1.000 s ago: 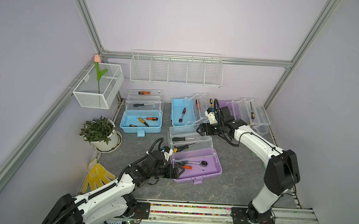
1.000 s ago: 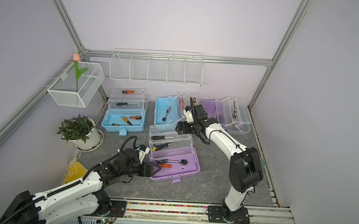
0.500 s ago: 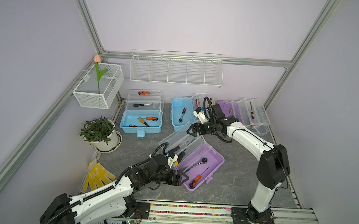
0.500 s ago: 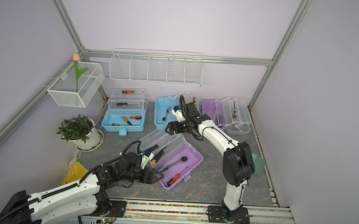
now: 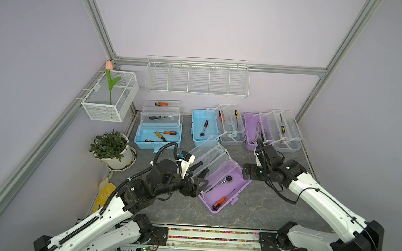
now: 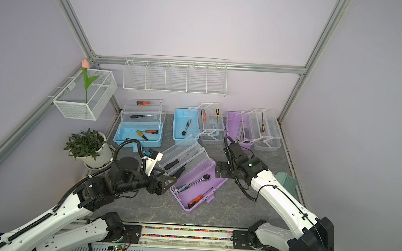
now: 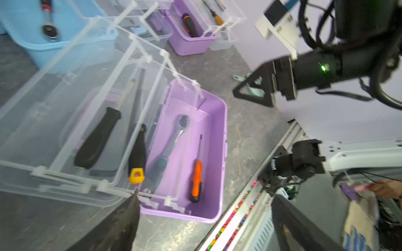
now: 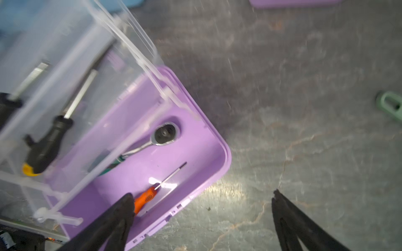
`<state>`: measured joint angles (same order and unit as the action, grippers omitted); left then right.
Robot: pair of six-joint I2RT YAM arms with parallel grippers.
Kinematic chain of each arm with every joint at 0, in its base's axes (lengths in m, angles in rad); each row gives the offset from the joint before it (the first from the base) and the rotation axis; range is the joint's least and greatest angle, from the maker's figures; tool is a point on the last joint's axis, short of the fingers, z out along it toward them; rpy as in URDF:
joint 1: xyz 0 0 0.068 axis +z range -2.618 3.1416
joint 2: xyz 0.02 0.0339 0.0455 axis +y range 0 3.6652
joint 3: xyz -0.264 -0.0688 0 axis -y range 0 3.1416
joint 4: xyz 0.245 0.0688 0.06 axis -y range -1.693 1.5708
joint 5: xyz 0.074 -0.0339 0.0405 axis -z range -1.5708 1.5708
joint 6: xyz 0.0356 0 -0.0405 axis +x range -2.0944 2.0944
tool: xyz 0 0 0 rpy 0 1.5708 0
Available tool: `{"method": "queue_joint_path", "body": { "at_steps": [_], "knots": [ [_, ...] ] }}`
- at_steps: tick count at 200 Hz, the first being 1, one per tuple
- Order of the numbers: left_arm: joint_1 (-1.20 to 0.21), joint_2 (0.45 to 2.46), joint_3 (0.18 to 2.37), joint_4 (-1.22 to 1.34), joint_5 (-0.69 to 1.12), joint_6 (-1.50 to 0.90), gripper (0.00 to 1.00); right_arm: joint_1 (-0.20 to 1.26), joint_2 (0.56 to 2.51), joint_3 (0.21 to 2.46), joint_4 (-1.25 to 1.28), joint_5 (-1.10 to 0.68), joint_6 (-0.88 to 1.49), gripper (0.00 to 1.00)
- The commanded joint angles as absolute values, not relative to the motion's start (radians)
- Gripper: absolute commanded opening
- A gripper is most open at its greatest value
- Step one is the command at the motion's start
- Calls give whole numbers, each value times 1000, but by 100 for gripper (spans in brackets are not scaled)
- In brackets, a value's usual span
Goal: Close toolboxes
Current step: Adjust the toolbox at the center of the board.
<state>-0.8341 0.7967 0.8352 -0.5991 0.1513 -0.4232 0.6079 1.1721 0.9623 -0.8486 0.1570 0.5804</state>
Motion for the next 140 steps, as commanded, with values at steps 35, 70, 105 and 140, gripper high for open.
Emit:
{"method": "queue_joint_path", "body": {
  "at_steps": [35,70,105,140],
  "knots": [
    [-467,927,896,-573,225,-363,89,656,1261,841,-680,104,761,100],
    [-423,954,940,-611,151,-373,88,662,1340,856,-645,90,746,96],
    [-420,916,951,-685,86,-373,89,673,1390,854,-700,98,715,78],
    [-420,890,944,-731,75,-389,89,673,1409,859,-716,126,680,60]
  ]
}}
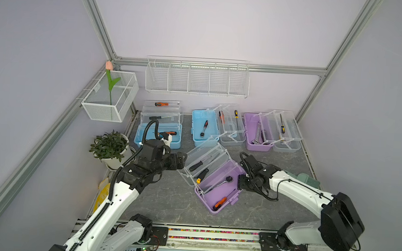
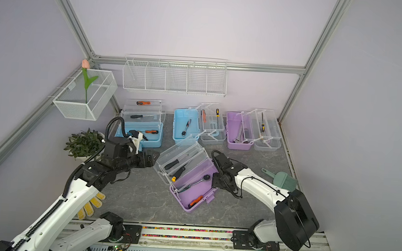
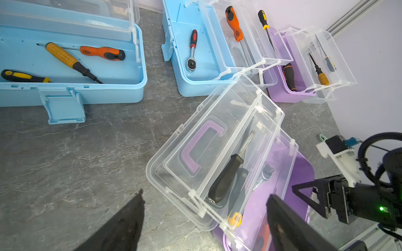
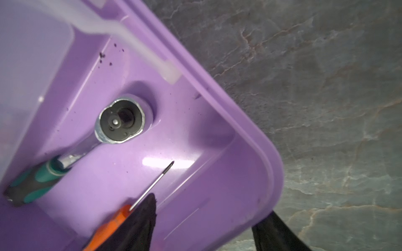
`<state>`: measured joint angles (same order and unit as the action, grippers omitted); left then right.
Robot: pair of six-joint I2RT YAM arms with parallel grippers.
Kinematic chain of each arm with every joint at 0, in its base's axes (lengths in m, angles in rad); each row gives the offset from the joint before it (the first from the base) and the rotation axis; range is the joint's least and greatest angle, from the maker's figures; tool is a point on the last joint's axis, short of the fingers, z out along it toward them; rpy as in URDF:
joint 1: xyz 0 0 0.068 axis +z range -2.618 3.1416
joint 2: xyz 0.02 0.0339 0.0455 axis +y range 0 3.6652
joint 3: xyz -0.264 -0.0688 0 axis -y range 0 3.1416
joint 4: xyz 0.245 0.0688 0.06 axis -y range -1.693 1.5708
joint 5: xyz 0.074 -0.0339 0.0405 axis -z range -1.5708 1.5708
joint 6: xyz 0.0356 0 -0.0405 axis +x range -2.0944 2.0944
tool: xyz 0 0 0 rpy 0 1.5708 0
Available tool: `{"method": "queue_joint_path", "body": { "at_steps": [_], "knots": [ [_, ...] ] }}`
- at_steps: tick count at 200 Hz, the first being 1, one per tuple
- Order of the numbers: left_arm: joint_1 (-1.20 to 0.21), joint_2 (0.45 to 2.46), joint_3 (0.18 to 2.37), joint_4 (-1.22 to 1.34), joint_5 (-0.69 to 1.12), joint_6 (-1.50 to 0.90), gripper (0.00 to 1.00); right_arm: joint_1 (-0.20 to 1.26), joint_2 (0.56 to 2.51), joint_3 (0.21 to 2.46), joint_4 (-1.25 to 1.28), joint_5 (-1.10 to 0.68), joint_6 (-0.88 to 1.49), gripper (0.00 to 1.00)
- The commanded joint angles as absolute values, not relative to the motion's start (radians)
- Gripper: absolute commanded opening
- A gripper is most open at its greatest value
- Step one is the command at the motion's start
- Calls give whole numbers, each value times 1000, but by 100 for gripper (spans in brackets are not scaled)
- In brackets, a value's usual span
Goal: Close toolboxes
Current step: Adjust the toolbox at the center of the board.
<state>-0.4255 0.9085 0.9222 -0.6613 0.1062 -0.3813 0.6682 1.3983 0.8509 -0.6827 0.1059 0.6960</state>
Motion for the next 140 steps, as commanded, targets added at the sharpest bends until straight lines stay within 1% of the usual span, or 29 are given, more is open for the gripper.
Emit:
{"method": "queue_joint_path", "body": {
  "at_steps": [1,22,30,36,56,77,95,112,140],
  "knots": [
    [-421,890,944,-734,74,-388,89,671,1410,860,-718,127,678,60],
    [-421,883,948,-777,39,-376,89,653,1431,873,-734,132,645,52],
    [-420,879,948,-785,30,-373,90,642,1443,900,-743,133,628,46],
    [-420,878,948,-789,24,-371,90,632,1455,913,-758,135,618,43],
    [-420,878,948,-799,17,-371,90,613,1498,950,-802,147,582,42],
    [-421,888,947,-798,10,-371,90,579,1527,985,-810,151,535,37],
    [-421,897,942,-790,12,-370,90,535,1564,1020,-805,138,470,37],
    [-420,913,932,-785,24,-374,90,496,1612,1081,-828,136,400,30],
    [-420,929,891,-751,46,-404,90,459,1679,1172,-810,93,283,26]
  ]
}}
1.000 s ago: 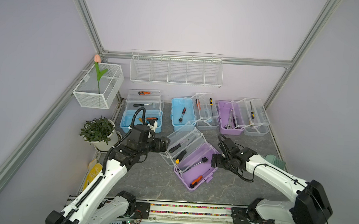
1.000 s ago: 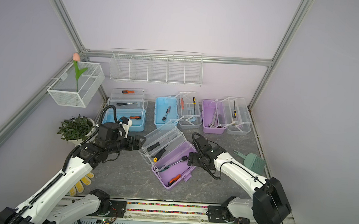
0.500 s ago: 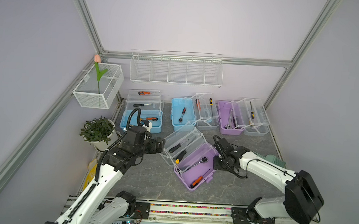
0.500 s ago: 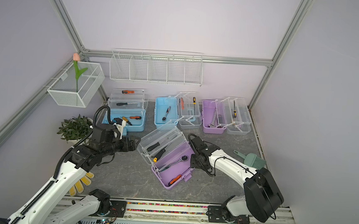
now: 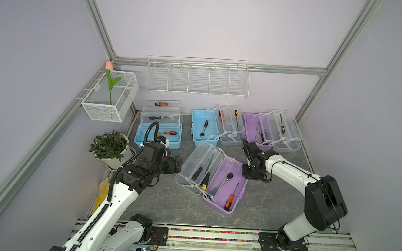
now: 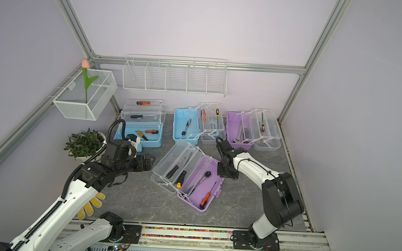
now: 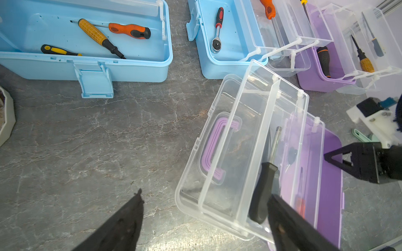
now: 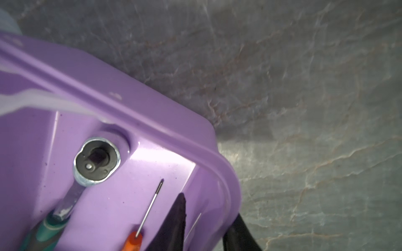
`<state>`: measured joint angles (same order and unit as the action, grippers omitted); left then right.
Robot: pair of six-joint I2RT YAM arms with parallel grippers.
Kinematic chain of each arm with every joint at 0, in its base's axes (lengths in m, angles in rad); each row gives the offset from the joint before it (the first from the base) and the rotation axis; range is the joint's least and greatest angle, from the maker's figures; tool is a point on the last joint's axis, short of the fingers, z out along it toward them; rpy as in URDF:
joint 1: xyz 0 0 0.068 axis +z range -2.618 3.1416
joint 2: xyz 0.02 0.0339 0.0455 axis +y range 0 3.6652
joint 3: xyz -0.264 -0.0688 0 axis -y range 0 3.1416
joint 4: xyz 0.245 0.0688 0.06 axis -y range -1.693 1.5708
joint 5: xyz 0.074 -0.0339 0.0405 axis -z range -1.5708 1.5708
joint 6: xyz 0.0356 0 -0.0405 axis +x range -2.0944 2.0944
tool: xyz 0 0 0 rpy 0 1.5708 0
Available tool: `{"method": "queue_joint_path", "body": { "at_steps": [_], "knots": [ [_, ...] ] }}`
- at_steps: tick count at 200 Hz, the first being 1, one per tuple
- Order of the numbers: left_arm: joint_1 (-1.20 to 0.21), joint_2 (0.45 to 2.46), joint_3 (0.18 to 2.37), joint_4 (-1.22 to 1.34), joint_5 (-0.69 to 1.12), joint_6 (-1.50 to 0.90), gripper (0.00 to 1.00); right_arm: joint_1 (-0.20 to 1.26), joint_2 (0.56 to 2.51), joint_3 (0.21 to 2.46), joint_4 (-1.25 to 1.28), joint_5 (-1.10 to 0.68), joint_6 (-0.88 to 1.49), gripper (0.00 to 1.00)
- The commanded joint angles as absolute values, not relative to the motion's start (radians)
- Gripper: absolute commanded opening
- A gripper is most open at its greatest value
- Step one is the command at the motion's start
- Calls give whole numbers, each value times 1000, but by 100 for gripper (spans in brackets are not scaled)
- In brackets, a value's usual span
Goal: Close toolboxes
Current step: Adjust the toolbox at the center of the board.
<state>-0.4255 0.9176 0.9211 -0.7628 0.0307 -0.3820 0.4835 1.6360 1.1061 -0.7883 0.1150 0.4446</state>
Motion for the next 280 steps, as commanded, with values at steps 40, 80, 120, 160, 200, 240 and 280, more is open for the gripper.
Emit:
{"method": "queue_joint_path", "body": {
  "at_steps": [40,80,120,160,200,240,280],
  "knots": [
    [-421,953,833,-711,44,-447,80,435,1775,1304,-853,99,158,22],
    [-421,973,781,-707,49,-469,72,410,1736,1353,-869,100,111,41],
    [-426,975,699,-664,152,-500,68,402,1631,1330,-924,-2,191,58],
    [-459,1005,651,-643,161,-528,59,402,1527,1173,-862,-104,279,58],
    [-469,1033,634,-628,144,-534,53,399,1506,1100,-792,-138,316,55],
    [-469,1070,580,-540,194,-565,46,392,1524,1091,-727,-162,331,51],
    [-470,1138,513,-384,244,-600,39,381,1549,1086,-706,-150,342,46]
  ]
}}
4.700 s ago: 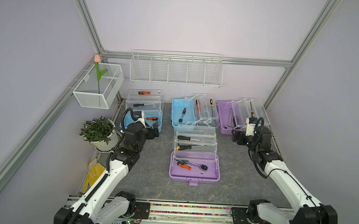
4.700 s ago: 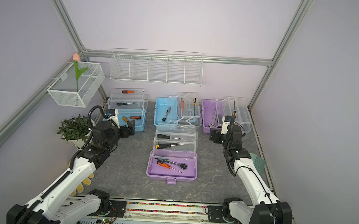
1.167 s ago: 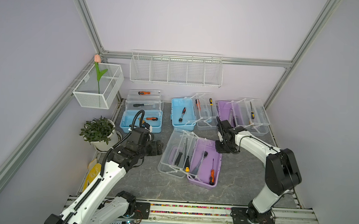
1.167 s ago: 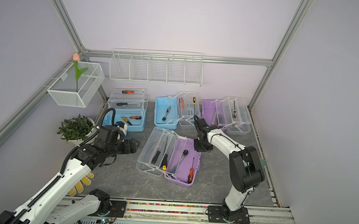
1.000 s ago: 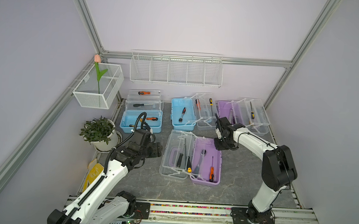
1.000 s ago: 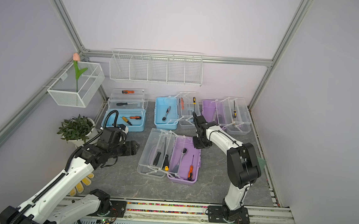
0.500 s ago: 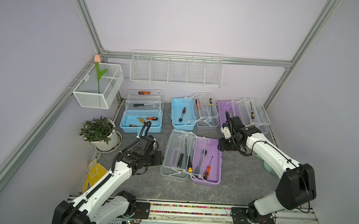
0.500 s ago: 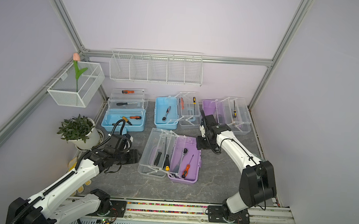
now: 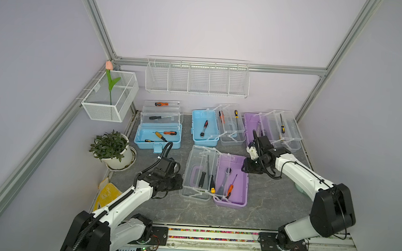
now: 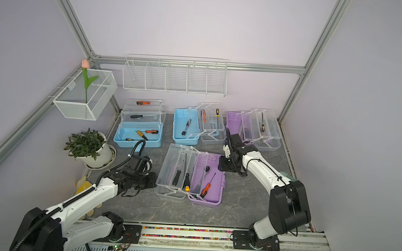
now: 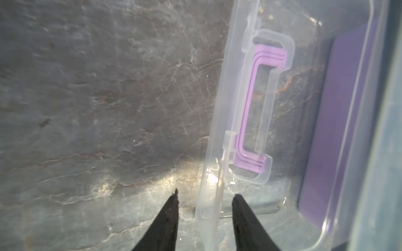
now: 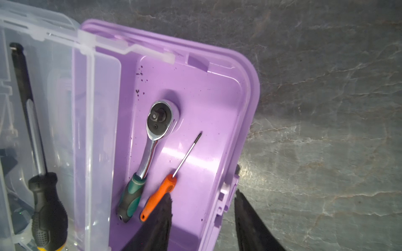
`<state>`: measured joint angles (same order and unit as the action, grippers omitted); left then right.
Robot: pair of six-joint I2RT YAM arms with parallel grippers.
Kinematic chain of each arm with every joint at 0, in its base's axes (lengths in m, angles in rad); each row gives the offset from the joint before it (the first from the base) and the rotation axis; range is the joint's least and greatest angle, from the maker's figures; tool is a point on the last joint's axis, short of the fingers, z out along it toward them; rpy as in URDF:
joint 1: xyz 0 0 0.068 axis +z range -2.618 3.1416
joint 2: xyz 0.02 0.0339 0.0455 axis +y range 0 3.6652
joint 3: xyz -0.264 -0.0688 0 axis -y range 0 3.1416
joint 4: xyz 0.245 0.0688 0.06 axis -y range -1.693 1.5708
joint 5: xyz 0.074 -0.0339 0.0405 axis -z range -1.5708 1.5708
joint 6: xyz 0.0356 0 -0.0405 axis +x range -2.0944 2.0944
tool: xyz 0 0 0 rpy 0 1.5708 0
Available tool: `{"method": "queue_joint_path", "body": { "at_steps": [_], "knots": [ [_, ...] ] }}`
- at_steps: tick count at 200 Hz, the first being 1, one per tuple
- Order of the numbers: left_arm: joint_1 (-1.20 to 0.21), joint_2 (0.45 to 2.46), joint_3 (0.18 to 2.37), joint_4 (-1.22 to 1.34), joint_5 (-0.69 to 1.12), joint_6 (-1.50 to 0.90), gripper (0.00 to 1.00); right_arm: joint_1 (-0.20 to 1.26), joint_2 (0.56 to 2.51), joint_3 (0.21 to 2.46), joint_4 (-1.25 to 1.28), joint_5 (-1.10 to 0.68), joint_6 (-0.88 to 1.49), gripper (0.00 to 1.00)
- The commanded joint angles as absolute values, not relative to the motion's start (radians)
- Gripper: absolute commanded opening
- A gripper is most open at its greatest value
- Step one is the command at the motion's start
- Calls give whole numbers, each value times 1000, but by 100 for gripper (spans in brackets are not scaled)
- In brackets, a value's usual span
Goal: Close toolboxes
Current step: Adjust the toolbox at the center of the board, then close the toolbox lid.
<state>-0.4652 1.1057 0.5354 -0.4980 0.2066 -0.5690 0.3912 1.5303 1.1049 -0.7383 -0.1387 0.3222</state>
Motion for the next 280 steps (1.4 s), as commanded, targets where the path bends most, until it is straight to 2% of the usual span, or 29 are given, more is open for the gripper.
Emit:
{"method": "queue_joint_path", "body": {
  "at_steps": [1,31,48,91,144,179,206,245,280],
  "knots": [
    [-469,1139,512,-382,245,-599,39,380,1549,1086,-706,-149,343,46],
    [-469,1181,512,-355,242,-588,27,372,1565,1085,-703,-121,336,44],
    [-469,1182,523,-367,234,-580,16,362,1577,1083,-699,-120,330,42],
    [-470,1142,551,-431,195,-558,0,358,1601,1072,-655,-147,322,37],
    [-469,1077,657,-587,133,-508,0,359,1611,1075,-633,-159,309,29],
    [-482,1044,757,-720,48,-472,0,359,1620,1099,-629,-169,291,29],
    [-508,1041,810,-790,-16,-461,0,341,1640,1103,-583,-291,298,30],
    [-557,1062,894,-858,-85,-443,0,338,1654,1077,-490,-438,327,38],
    [-585,1068,959,-906,-134,-436,0,339,1655,1056,-425,-516,373,37]
  ]
}}
